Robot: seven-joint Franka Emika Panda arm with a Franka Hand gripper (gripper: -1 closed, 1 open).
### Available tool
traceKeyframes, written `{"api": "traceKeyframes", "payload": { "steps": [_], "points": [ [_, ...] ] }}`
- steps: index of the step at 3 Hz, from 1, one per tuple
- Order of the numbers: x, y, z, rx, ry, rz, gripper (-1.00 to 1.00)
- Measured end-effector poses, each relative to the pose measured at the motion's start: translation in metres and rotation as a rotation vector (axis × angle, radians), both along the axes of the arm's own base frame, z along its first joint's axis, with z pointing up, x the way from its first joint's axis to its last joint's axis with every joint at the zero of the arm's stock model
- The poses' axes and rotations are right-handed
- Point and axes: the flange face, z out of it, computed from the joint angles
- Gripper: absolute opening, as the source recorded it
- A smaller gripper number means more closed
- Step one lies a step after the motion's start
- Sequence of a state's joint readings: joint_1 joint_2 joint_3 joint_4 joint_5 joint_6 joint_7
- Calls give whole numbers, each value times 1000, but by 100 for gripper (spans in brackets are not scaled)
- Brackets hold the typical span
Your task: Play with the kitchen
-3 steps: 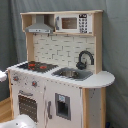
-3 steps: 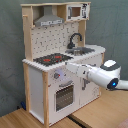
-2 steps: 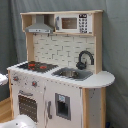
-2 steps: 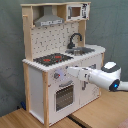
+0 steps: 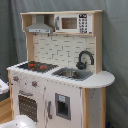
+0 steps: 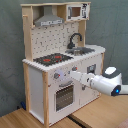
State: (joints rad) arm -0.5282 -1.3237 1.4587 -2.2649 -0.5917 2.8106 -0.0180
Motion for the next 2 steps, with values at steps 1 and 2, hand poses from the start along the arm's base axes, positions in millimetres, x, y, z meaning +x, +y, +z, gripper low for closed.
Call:
{"api": "traceKeyframes", "payload": {
  "steps": [1,2],
  "points": [
    [3,-6,-15,72,7,-6,100],
    [4,-11,-28,143,7,-9,100]
  ]
}}
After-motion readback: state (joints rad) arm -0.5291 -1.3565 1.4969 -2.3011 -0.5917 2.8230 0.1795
